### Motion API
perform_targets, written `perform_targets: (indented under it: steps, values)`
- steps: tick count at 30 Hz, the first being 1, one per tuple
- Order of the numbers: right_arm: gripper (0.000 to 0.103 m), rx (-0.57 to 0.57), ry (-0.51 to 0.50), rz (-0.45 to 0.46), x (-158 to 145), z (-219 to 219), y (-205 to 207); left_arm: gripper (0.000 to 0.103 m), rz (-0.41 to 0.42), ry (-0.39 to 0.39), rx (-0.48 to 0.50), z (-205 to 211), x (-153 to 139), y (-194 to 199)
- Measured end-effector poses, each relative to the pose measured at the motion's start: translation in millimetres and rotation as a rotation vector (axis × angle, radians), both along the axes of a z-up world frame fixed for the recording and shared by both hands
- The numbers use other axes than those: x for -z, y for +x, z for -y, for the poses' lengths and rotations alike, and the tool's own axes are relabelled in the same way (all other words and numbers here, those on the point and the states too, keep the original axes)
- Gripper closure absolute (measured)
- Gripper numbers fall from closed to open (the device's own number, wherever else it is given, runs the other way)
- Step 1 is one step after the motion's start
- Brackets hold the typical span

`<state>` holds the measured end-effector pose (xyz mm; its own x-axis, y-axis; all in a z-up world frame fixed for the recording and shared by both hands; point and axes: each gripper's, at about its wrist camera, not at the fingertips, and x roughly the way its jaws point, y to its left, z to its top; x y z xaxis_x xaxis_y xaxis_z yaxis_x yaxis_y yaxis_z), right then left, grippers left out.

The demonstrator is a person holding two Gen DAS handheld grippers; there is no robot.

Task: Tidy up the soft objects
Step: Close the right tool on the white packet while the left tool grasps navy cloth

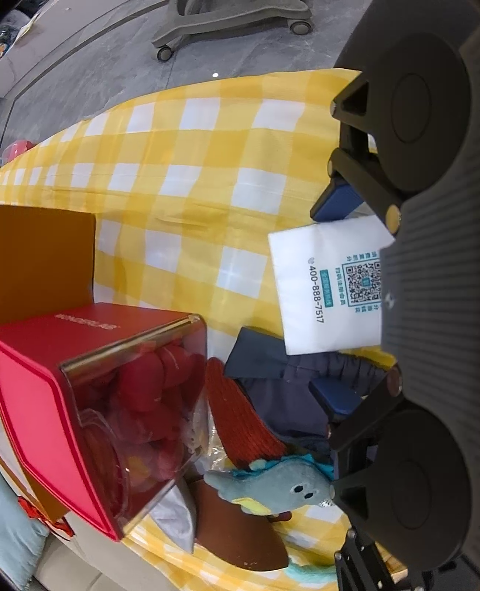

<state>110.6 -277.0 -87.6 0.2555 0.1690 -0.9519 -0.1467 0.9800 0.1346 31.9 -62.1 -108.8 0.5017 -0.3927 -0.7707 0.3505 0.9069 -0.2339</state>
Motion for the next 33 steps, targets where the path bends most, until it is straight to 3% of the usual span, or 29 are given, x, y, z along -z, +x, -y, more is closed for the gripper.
perform_targets:
  steps: [7, 12, 15, 17, 20, 22, 23, 24, 25, 31, 32, 33]
  values:
    - [0.013, -0.003, -0.008, 0.007, -0.8, -0.1, -2.3, 0.092, -0.007, -0.005, -0.023, -17.5, -25.8, -16.0]
    - [0.012, -0.013, -0.017, 0.010, -0.1, -1.6, -3.1, 0.091, -0.110, -0.041, -0.109, -51.4, -32.7, -22.1]
    - [0.010, -0.029, -0.030, 0.009, 0.9, -5.4, -4.0, 0.089, -0.063, 0.030, -0.118, -69.3, -31.3, -19.9]
    - [0.010, -0.045, -0.047, 0.012, 1.3, -8.6, -5.7, 0.089, -0.075, 0.091, -0.144, -80.3, -21.5, -11.5]
    - [0.010, -0.047, -0.050, 0.014, 1.5, -8.6, -5.8, 0.084, -0.121, 0.041, -0.169, -96.6, -15.8, -5.9]
    - [0.009, -0.044, -0.046, 0.012, 1.9, -7.9, -4.8, 0.062, -0.112, 0.019, -0.110, -93.7, -20.8, -7.3]
    - [0.009, -0.045, -0.045, 0.011, 1.9, -7.9, -4.5, 0.047, -0.092, 0.017, -0.086, -89.8, -23.5, -8.9]
    - [0.009, -0.046, -0.046, 0.010, 1.9, -8.3, -4.4, 0.039, -0.069, 0.017, -0.073, -86.7, -25.2, -10.3]
    - [0.009, -0.048, -0.048, 0.010, 2.0, -8.6, -4.5, 0.039, -0.054, 0.020, -0.069, -84.4, -24.9, -11.9]
    - [0.008, -0.055, -0.052, 0.010, 2.8, -10.5, -4.8, 0.047, -0.130, 0.018, -0.066, -76.8, -11.6, -5.6]
    - [0.008, -0.054, -0.051, 0.011, 2.8, -10.4, -4.8, 0.061, -0.140, 0.012, -0.074, -77.5, -10.0, -5.1]
    - [0.008, -0.053, -0.049, 0.011, 2.8, -10.2, -4.7, 0.084, -0.131, 0.014, -0.077, -78.0, -10.4, -6.3]
